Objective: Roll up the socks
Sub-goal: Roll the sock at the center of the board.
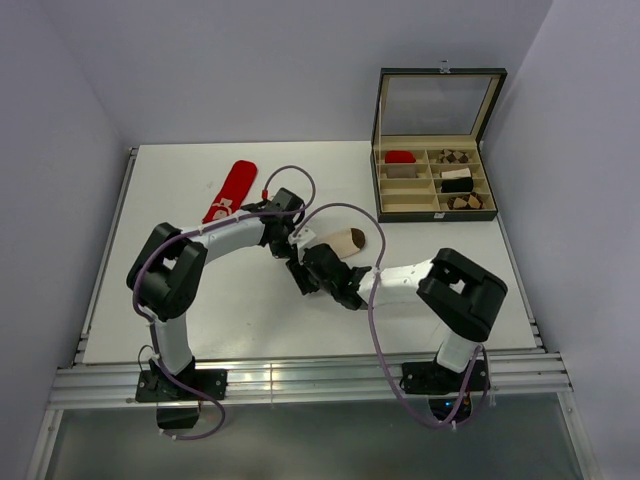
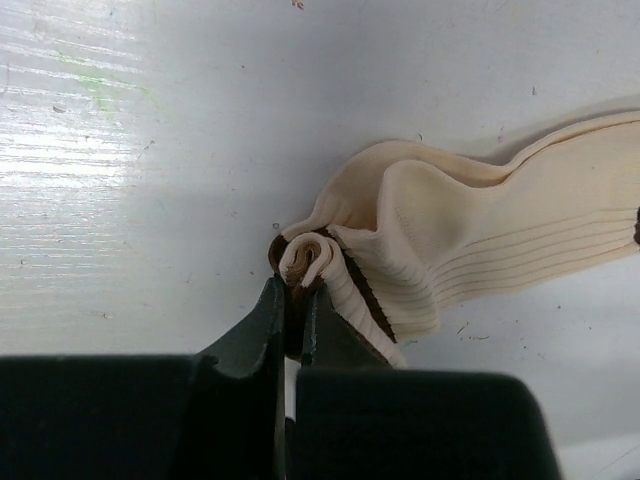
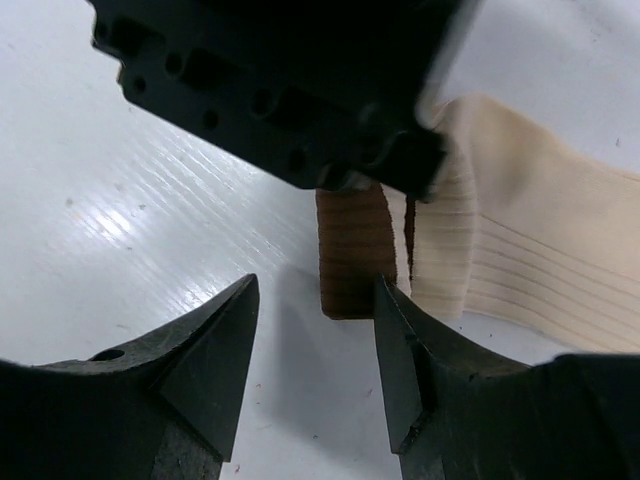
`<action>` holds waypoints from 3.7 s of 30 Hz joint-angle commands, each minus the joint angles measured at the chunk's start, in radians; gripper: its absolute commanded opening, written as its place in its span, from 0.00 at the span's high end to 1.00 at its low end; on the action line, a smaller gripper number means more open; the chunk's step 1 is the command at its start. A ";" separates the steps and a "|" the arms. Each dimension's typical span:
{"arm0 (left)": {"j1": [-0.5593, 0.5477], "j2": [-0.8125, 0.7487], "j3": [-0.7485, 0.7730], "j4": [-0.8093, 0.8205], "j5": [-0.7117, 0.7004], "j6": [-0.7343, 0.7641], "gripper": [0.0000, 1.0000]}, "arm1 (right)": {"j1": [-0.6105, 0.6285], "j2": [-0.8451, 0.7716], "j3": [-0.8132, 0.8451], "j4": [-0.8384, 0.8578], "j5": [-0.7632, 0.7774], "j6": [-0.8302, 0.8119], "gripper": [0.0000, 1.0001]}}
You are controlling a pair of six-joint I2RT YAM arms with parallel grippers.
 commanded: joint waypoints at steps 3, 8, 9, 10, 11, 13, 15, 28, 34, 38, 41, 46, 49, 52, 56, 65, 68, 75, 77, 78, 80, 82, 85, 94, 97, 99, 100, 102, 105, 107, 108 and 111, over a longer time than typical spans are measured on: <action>-0.002 0.026 0.021 -0.028 0.025 0.027 1.00 | 0.030 0.057 0.056 0.056 0.113 -0.079 0.45; -0.002 0.031 0.025 -0.027 0.034 0.029 1.00 | 0.041 0.103 0.059 0.050 0.153 -0.090 0.50; -0.002 0.031 0.025 -0.025 0.034 0.027 1.00 | 0.041 0.116 0.055 0.056 0.157 -0.090 0.55; -0.002 0.028 0.024 -0.023 0.035 0.026 1.00 | 0.042 0.123 0.044 0.055 0.161 -0.087 0.58; -0.002 0.028 0.022 -0.020 0.037 0.024 1.00 | 0.042 0.128 0.043 0.052 0.161 -0.085 0.62; -0.002 0.022 0.019 -0.017 0.037 0.023 0.99 | 0.042 0.136 0.036 0.036 0.150 -0.081 0.81; -0.002 0.017 0.015 -0.013 0.034 0.017 0.97 | 0.041 0.131 0.035 0.013 0.146 -0.076 1.00; 0.032 -0.124 -0.097 0.105 -0.032 -0.097 0.38 | -0.108 0.034 -0.013 -0.019 -0.190 0.002 1.00; 0.078 -0.211 -0.182 0.179 -0.047 -0.166 0.21 | -0.196 0.048 -0.002 -0.021 -0.391 0.047 1.00; 0.107 -0.250 -0.231 0.226 -0.034 -0.209 0.16 | -0.260 0.068 0.012 -0.019 -0.545 0.088 1.00; 0.109 -0.282 -0.271 0.274 -0.034 -0.226 0.16 | -0.312 0.103 0.029 -0.019 -0.651 0.152 1.00; 0.106 -0.323 -0.364 0.377 0.029 -0.256 0.19 | -0.390 0.162 0.055 -0.008 -0.803 0.260 1.00; 0.095 -0.320 -0.380 0.397 0.048 -0.261 0.20 | -0.435 0.221 0.072 0.010 -0.912 0.345 1.00; 0.072 -0.317 -0.378 0.414 0.048 -0.255 0.20 | -0.467 0.274 0.089 0.022 -0.983 0.412 1.00; 0.048 -0.299 -0.361 0.415 0.046 -0.243 0.21 | -0.496 0.327 0.083 0.070 -1.035 0.519 1.00; 0.034 -0.245 -0.337 0.409 0.043 -0.232 0.24 | -0.556 0.407 0.079 0.111 -1.081 0.594 1.00; 0.029 -0.225 -0.325 0.409 0.037 -0.224 0.26 | -0.558 0.421 0.105 0.058 -1.068 0.578 1.00; 0.029 -0.167 -0.295 0.397 0.037 -0.221 0.33 | -0.558 0.436 0.121 0.036 -1.065 0.573 1.00; 0.026 -0.150 -0.294 0.391 0.034 -0.221 0.38 | -0.558 0.436 0.122 0.029 -1.063 0.568 1.00; 0.026 -0.144 -0.292 0.380 0.032 -0.221 0.39 | -0.558 0.436 0.122 0.027 -1.061 0.568 1.00; 0.026 -0.130 -0.294 0.371 0.029 -0.223 0.43 | -0.558 0.433 0.124 0.027 -1.060 0.567 1.00; 0.026 -0.120 -0.288 0.342 0.026 -0.223 0.46 | -0.558 0.430 0.122 0.028 -1.058 0.565 1.00; 0.026 -0.089 -0.268 0.294 0.025 -0.213 0.52 | -0.558 0.416 0.121 0.024 -1.048 0.551 1.00; 0.026 -0.038 -0.242 0.254 0.040 -0.178 0.72 | -0.556 0.337 0.104 -0.002 -0.988 0.496 0.96; 0.026 -0.029 -0.222 0.230 0.040 -0.151 0.79 | -0.549 0.265 0.086 -0.017 -0.927 0.446 0.83; 0.026 -0.008 -0.191 0.193 0.039 -0.134 0.83 | -0.539 0.220 0.072 -0.034 -0.881 0.415 0.76; 0.026 0.000 -0.183 0.184 0.042 -0.117 0.83 | -0.526 0.178 0.067 -0.042 -0.833 0.380 0.73; 0.026 0.008 -0.163 0.165 0.045 -0.106 0.84 | -0.509 0.134 0.056 -0.071 -0.773 0.347 0.64; 0.028 0.014 -0.139 0.145 0.046 -0.080 0.84 | -0.470 0.051 0.033 -0.091 -0.637 0.291 0.55; 0.026 0.023 -0.118 0.121 0.046 -0.060 0.85 | -0.437 -0.005 0.020 -0.102 -0.525 0.261 0.52; 0.026 0.025 -0.113 0.115 0.045 -0.054 0.85 | -0.424 -0.021 0.018 -0.105 -0.487 0.251 0.51; 0.026 0.026 -0.096 0.099 0.046 -0.039 0.85 | -0.368 -0.091 -0.002 -0.097 -0.339 0.208 0.49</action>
